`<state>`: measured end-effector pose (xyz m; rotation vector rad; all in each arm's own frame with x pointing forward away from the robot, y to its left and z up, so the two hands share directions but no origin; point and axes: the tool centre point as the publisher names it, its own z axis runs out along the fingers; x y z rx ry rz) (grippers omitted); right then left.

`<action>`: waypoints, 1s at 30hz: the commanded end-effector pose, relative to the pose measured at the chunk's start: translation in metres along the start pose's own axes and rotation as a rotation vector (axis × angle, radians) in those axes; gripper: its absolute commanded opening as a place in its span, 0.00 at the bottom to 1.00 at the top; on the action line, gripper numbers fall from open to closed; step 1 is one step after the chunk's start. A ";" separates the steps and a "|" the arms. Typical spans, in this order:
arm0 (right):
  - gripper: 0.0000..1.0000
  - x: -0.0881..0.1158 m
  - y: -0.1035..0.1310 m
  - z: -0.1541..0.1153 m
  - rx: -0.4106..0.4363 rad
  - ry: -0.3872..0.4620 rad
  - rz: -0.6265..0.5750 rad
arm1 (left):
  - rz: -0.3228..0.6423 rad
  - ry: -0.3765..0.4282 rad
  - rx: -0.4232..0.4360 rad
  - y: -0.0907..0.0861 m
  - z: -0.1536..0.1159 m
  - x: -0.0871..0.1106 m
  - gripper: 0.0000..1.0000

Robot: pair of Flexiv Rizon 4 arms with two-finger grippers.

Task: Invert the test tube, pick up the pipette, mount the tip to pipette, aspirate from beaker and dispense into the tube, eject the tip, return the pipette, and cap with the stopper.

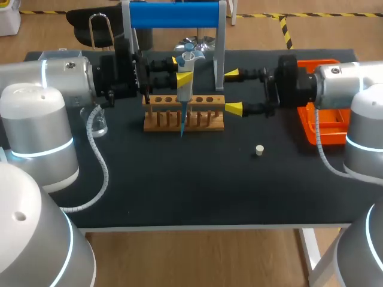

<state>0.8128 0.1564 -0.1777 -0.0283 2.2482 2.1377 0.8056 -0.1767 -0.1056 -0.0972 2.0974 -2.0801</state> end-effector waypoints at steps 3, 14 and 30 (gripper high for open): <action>0.96 -0.002 0.004 0.027 -0.043 -0.005 0.008 | 0.001 -0.003 0.002 0.000 0.001 0.000 0.00; 0.75 0.002 0.019 0.061 -0.077 0.051 0.013 | 0.001 -0.003 0.002 0.000 0.001 0.000 0.00; 0.52 0.004 0.030 0.084 -0.081 0.064 0.006 | 0.001 -0.003 0.002 0.000 0.001 0.000 0.00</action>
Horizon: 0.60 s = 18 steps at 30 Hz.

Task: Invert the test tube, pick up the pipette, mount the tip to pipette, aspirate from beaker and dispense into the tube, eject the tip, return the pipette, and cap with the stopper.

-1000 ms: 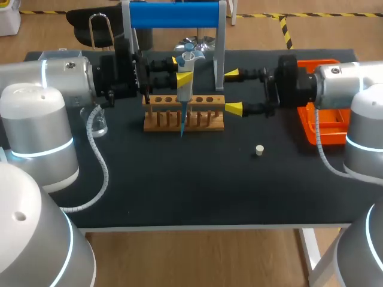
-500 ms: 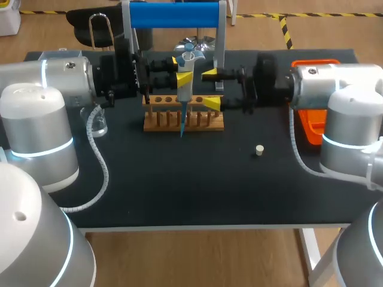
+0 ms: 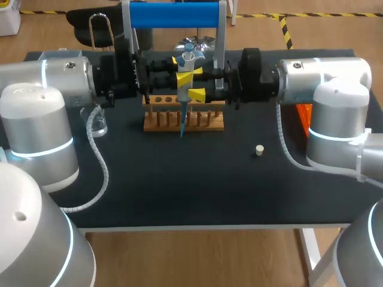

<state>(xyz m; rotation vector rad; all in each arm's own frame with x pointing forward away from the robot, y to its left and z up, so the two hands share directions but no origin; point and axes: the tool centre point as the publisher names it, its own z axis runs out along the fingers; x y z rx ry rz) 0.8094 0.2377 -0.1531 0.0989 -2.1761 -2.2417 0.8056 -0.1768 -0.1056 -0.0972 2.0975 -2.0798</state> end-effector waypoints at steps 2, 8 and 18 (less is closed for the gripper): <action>0.52 0.001 0.001 0.006 -0.001 -0.005 0.001 | 0.001 -0.003 0.002 0.000 0.001 0.000 0.00; 0.51 0.002 0.002 0.010 -0.005 -0.004 0.003 | 0.001 -0.003 0.002 0.000 0.001 0.000 0.00; 0.50 0.004 0.006 0.016 -0.017 -0.001 -0.002 | 0.001 -0.003 0.002 0.000 0.001 0.000 0.00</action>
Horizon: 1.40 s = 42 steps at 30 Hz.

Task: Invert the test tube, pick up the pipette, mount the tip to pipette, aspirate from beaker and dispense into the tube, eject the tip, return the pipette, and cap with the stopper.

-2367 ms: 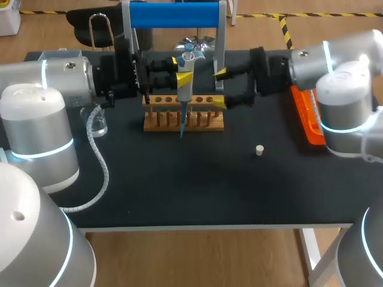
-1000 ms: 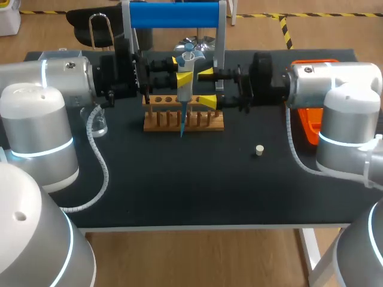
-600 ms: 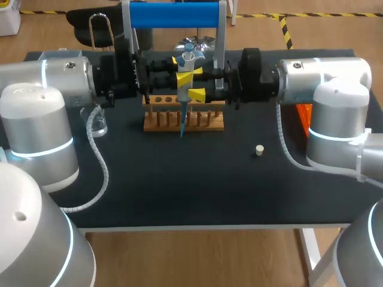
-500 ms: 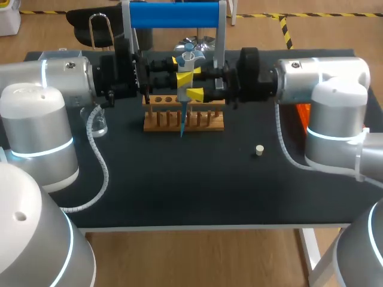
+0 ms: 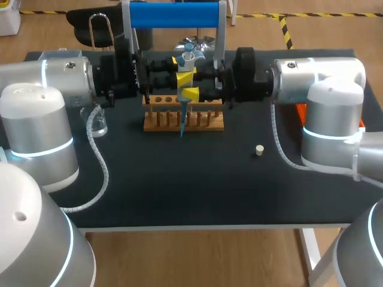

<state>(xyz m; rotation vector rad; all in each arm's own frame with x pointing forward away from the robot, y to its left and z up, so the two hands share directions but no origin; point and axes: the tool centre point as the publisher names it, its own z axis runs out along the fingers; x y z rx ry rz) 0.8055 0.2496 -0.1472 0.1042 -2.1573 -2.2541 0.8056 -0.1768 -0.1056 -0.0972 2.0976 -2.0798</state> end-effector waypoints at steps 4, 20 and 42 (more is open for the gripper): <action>0.49 0.001 0.000 0.005 -0.004 -0.003 -0.003 | 0.001 -0.003 0.002 0.000 0.001 0.000 0.00; 0.37 0.001 0.001 0.008 -0.008 0.012 -0.005 | 0.001 -0.003 0.002 0.000 0.001 0.000 0.00; 0.00 0.001 0.002 0.005 -0.010 0.015 -0.014 | 0.001 -0.003 0.002 0.000 0.001 0.000 0.00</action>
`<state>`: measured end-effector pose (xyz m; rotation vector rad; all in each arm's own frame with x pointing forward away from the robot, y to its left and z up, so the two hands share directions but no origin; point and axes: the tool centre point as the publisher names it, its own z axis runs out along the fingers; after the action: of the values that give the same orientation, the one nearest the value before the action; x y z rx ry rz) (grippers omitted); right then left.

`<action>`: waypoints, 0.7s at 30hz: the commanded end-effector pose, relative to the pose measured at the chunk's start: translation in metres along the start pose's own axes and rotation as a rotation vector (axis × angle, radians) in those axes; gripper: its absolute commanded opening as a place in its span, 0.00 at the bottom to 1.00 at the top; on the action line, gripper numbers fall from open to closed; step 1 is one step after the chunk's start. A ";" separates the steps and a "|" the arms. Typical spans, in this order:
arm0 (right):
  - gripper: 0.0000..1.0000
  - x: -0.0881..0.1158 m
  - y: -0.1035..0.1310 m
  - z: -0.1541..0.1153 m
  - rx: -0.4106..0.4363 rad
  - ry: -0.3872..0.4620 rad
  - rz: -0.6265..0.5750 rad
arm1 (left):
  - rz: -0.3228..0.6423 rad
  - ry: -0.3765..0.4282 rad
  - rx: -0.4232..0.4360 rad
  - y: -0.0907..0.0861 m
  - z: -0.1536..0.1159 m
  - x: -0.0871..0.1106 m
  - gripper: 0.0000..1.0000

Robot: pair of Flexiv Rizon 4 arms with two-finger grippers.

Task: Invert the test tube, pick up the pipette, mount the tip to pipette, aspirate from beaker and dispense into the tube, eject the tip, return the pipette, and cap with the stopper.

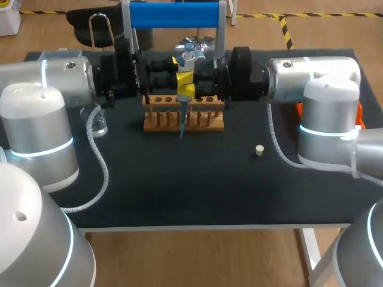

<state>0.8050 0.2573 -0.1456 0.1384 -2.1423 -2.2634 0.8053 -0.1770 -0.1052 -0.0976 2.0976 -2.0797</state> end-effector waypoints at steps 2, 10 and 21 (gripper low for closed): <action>0.00 0.000 0.001 -0.004 0.000 -0.003 -0.001 | 0.001 -0.003 0.002 0.001 0.001 0.000 0.00; 0.00 0.002 0.001 -0.003 0.006 0.024 -0.001 | 0.001 -0.003 0.002 0.001 0.001 0.000 0.00; 0.00 0.002 0.000 0.001 0.024 0.044 0.006 | 0.001 -0.003 0.002 0.001 0.001 0.000 0.00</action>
<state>0.8028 0.2574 -0.1465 0.1777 -2.1455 -2.2142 0.8049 -0.1773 -0.1057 -0.0977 2.0981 -2.0792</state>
